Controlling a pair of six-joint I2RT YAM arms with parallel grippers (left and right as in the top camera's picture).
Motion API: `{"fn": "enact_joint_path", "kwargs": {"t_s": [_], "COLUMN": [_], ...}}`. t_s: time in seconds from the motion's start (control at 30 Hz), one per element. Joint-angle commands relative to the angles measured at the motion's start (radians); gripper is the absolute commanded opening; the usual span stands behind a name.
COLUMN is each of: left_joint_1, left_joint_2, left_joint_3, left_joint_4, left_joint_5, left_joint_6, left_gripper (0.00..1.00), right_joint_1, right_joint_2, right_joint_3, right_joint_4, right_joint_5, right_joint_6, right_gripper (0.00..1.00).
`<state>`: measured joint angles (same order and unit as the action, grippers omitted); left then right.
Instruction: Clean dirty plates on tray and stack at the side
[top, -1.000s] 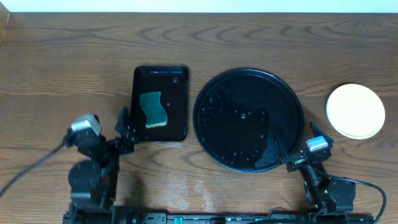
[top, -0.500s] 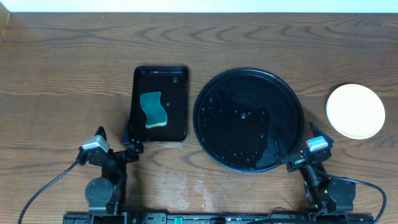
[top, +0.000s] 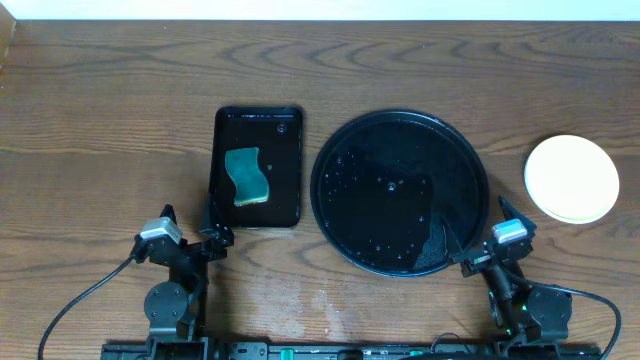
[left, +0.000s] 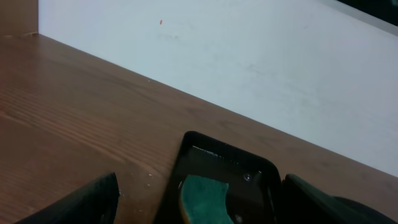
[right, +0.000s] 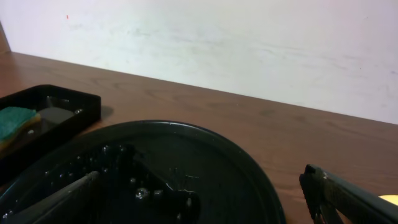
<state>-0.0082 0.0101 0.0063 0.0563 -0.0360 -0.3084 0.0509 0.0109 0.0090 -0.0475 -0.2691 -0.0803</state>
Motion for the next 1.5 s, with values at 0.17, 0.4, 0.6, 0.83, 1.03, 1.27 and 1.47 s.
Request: {"fn": "enact_joint_path", "kwargs": {"t_s": [0.17, 0.4, 0.6, 0.83, 1.03, 1.27, 1.47], "left_joint_1": [0.004, 0.004, 0.004, 0.004, 0.004, 0.004, 0.004], "left_joint_2": [-0.005, -0.005, 0.002, 0.008, 0.008, 0.008, 0.008], "left_joint_3": [-0.002, -0.002, -0.002, -0.002, -0.002, -0.002, -0.002], "left_joint_4": [0.004, -0.06, -0.127, -0.127, -0.127, -0.127, -0.127], "left_joint_5": [-0.002, -0.002, -0.002, -0.002, -0.002, -0.002, -0.002], "left_joint_6": [0.019, 0.019, 0.02, 0.02, 0.02, 0.02, 0.02], "left_gripper": [0.84, 0.84, 0.84, 0.84, 0.84, 0.84, 0.84], "right_joint_1": [0.009, 0.009, 0.009, 0.009, 0.009, 0.009, 0.009], "right_joint_2": [-0.006, -0.006, -0.006, -0.006, -0.006, -0.006, -0.006], "right_joint_3": [-0.003, -0.003, -0.003, -0.003, -0.003, -0.003, -0.003], "right_joint_4": [-0.001, -0.001, -0.001, -0.001, -0.001, -0.001, -0.001], "right_joint_5": [0.003, 0.003, 0.003, 0.003, 0.003, 0.003, 0.003], "right_joint_6": [0.005, 0.004, 0.005, 0.005, 0.005, 0.005, 0.005], "right_gripper": [0.99, 0.99, 0.99, 0.99, 0.99, 0.99, 0.99]}}
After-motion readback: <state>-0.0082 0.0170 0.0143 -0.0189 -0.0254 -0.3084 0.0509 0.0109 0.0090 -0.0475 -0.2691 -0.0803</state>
